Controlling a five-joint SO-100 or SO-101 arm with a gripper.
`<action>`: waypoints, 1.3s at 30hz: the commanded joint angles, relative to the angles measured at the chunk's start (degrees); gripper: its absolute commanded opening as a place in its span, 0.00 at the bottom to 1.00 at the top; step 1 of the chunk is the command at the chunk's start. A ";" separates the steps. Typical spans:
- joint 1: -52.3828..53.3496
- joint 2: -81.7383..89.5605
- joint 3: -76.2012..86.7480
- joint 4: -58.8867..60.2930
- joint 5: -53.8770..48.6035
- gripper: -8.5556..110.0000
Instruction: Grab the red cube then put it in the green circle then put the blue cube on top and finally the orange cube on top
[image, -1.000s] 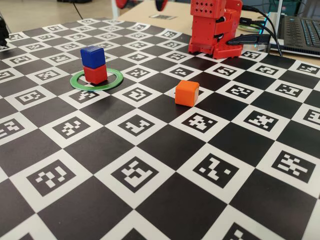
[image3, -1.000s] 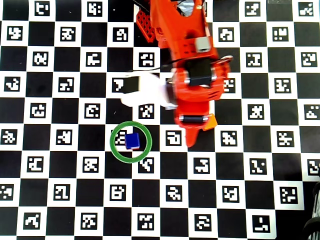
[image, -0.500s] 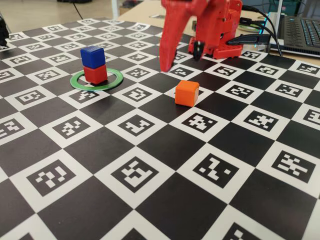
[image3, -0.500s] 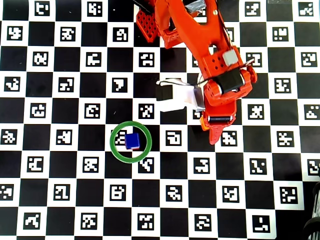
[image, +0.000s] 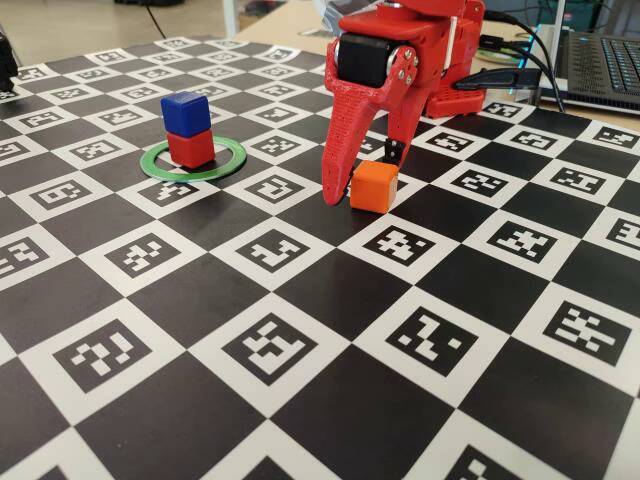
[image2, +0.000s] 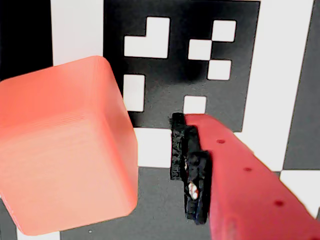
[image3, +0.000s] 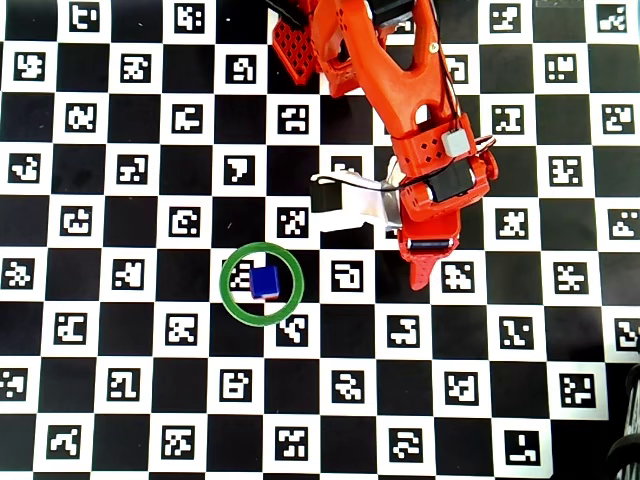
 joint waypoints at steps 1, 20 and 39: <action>-0.35 0.88 -0.70 -0.79 0.00 0.44; 0.09 0.97 -0.97 -2.02 -9.58 0.42; -0.18 0.97 -1.67 -1.93 -17.67 0.42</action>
